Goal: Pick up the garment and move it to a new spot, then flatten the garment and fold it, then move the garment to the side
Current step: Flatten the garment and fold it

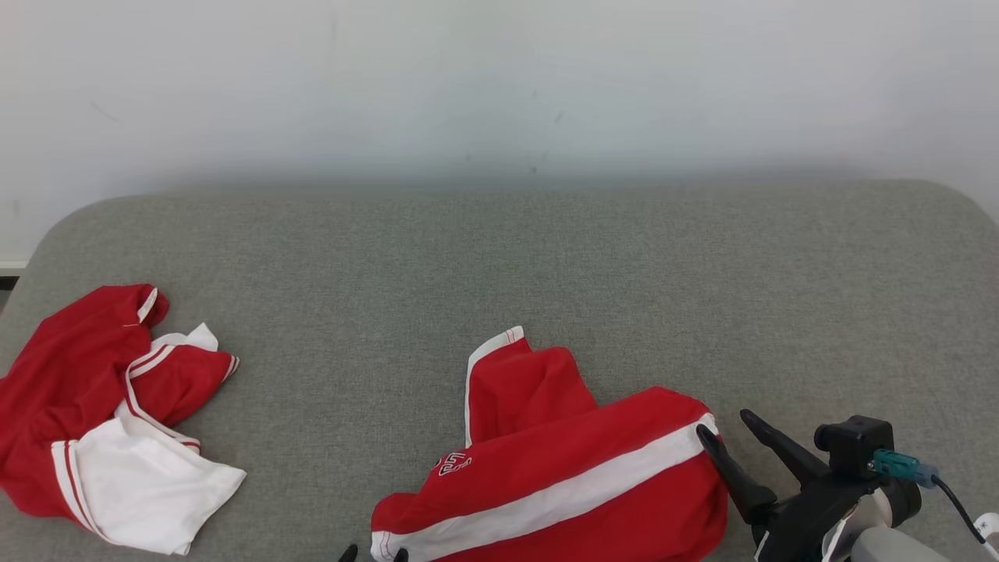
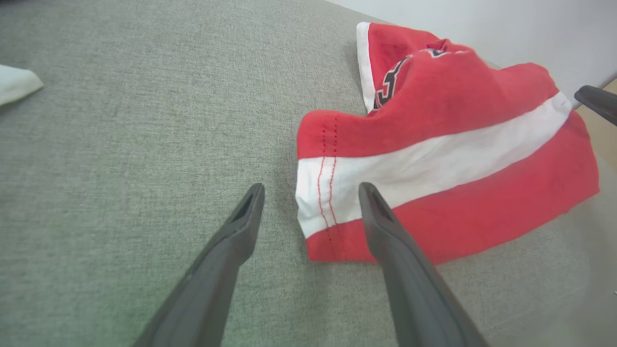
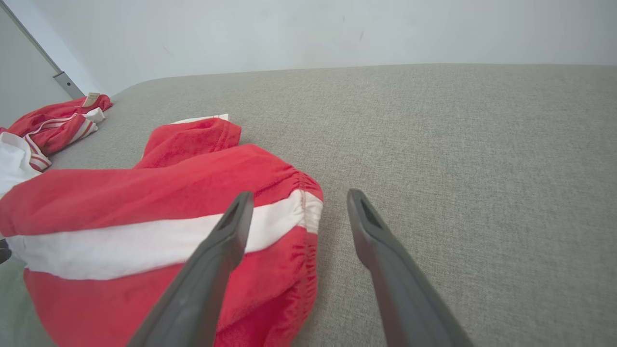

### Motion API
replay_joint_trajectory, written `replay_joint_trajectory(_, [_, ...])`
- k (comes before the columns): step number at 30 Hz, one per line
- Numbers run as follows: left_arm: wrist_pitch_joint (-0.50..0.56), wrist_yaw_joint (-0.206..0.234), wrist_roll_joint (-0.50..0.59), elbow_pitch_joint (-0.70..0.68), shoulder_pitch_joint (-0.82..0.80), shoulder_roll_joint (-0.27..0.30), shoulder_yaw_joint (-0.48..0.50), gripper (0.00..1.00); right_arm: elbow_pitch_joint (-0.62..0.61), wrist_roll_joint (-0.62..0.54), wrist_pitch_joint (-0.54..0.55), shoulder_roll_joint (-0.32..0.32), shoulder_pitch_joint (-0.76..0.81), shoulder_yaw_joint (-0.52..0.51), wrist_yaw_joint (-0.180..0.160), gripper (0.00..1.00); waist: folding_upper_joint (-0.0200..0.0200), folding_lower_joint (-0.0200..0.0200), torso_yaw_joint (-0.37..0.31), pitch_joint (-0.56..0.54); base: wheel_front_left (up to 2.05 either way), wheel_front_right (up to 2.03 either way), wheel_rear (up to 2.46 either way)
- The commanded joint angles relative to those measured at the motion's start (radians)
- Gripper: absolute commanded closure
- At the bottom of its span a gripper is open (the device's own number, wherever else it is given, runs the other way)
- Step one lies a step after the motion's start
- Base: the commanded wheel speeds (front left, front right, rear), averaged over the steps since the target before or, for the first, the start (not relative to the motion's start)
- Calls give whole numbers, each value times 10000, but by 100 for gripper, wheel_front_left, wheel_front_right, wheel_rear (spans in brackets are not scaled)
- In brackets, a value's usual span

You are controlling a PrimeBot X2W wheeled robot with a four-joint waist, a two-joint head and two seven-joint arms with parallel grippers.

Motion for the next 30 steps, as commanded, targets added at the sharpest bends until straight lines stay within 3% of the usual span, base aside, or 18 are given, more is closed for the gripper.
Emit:
replay_joint_trajectory(1, [-34,-8,-67,64,-132,-4,1,0,7,91,-35,-12,-72,29,13,0,0,0,-36,53,0,0,0])
replay_joint_trajectory(8, [-34,-9,-1161,335,-610,-117,-442,0,290,566,355,185,-473,526,13,0,0,0,-14,302,0,0,0])
replay_joint_trajectory(9, [-32,-8,-1372,398,-709,-101,-529,0,328,598,391,198,-580,615,13,55,0,0,13,350,0,0,0])
replay_joint_trajectory(10, [-34,-8,-1541,486,-825,-48,-680,64,357,594,349,191,-707,689,13,100,0,0,35,384,0,0,0])
replay_joint_trajectory(11, [-34,-9,-1837,480,-949,-94,-846,100,417,642,320,198,-780,742,13,100,0,0,60,419,0,0,0])
replay_joint_trajectory(16, [-34,-8,-1998,617,-1203,77,-1029,100,530,604,113,171,-953,915,13,100,0,0,92,462,0,0,0])
replay_joint_trajectory(21, [-34,-8,-1410,159,-809,147,-457,100,420,562,-20,103,-730,863,13,100,0,0,71,291,0,0,0])
replay_joint_trajectory(26, [-34,-8,-499,-914,-451,79,327,100,-250,300,-44,157,-543,129,13,100,0,0,44,179,0,0,0])
replay_joint_trajectory(30, [-16,-8,104,-1759,-1098,378,483,100,-766,-67,-42,252,-828,-674,13,100,0,0,28,183,0,0,0])
